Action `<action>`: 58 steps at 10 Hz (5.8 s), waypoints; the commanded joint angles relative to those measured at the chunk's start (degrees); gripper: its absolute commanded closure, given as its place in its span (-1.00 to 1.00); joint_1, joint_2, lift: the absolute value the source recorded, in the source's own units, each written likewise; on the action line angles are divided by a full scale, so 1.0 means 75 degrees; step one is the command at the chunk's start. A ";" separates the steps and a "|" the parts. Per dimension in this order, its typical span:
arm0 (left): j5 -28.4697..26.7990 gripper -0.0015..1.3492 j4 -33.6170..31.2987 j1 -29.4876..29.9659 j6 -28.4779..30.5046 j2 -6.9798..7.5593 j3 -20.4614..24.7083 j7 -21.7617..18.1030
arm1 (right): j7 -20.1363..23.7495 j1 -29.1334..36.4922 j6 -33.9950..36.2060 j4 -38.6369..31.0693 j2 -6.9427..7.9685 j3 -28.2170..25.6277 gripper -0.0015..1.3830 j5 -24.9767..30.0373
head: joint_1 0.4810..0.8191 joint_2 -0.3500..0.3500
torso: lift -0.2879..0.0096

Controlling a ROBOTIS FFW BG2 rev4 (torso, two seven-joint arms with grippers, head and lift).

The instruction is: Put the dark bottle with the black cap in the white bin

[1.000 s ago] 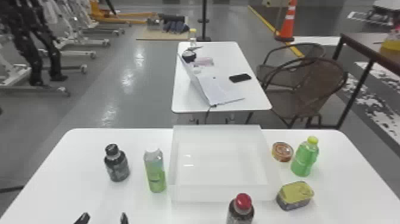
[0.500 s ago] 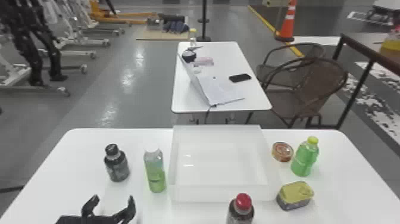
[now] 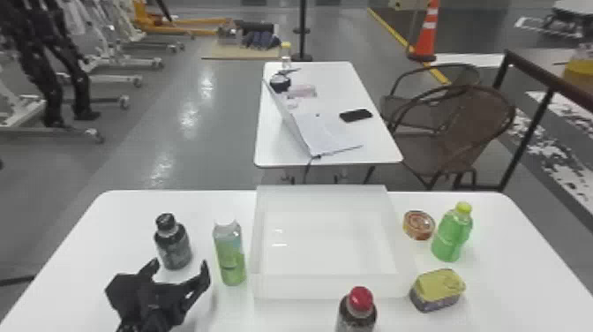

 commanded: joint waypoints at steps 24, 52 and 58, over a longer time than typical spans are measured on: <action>-0.0688 0.37 -0.1456 -0.0568 -0.0047 0.0000 0.0101 0.1965 | 0.0000 -0.0059 -0.0118 0.0099 0.0012 0.0001 -0.87 -0.0070 | -0.60 0.00 | 0.26; 0.0366 -0.83 -0.3777 0.3428 -0.0422 -0.0020 0.0265 0.0875 | -0.0012 -0.0047 -0.0071 0.0099 -0.0035 0.0083 -0.87 -0.0093 | -0.60 0.00 | 0.26; 0.0812 -0.83 -0.2453 0.3686 -0.1501 -0.0020 0.0018 0.0910 | 0.0000 0.0140 0.0023 -0.0042 -0.0059 0.0060 -0.87 -0.0105 | -0.60 0.00 | 0.26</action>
